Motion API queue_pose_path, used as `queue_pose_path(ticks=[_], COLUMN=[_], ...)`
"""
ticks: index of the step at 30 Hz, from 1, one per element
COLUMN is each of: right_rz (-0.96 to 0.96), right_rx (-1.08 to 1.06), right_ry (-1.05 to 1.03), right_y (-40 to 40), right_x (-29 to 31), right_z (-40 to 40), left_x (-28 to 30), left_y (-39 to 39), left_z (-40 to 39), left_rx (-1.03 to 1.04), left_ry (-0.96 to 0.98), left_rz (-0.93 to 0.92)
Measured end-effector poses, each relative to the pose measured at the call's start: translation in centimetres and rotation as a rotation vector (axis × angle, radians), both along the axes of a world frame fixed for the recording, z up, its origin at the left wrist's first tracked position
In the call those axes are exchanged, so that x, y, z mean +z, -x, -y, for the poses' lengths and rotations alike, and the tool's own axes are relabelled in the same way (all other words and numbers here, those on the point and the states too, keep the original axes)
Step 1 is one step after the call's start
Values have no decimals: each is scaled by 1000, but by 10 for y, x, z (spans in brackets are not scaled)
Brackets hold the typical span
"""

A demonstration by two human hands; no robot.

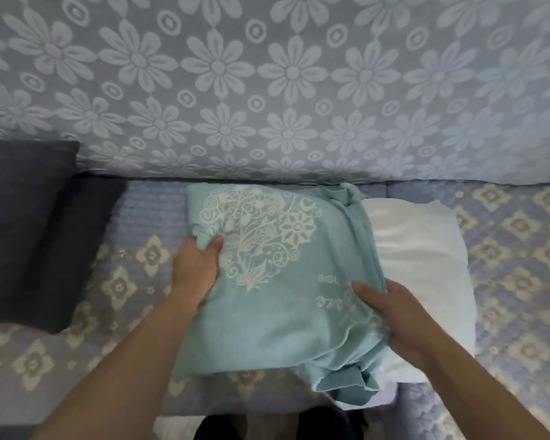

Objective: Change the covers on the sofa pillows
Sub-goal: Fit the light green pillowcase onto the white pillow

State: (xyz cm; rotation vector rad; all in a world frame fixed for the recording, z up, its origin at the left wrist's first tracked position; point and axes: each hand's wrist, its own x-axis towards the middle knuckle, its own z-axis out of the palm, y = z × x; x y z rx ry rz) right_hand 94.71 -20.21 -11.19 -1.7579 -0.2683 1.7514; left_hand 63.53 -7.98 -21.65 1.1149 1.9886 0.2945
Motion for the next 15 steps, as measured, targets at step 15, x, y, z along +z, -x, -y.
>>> queue_pose_path(ticks=[15], right_rz=[-302], right_rx=[78], right_ry=[112], right_y=[88], right_x=[-83], right_z=[-172], left_x=[-8], left_y=[47], left_z=[22], left_rx=[-468], left_ry=[-19], left_rz=[-545])
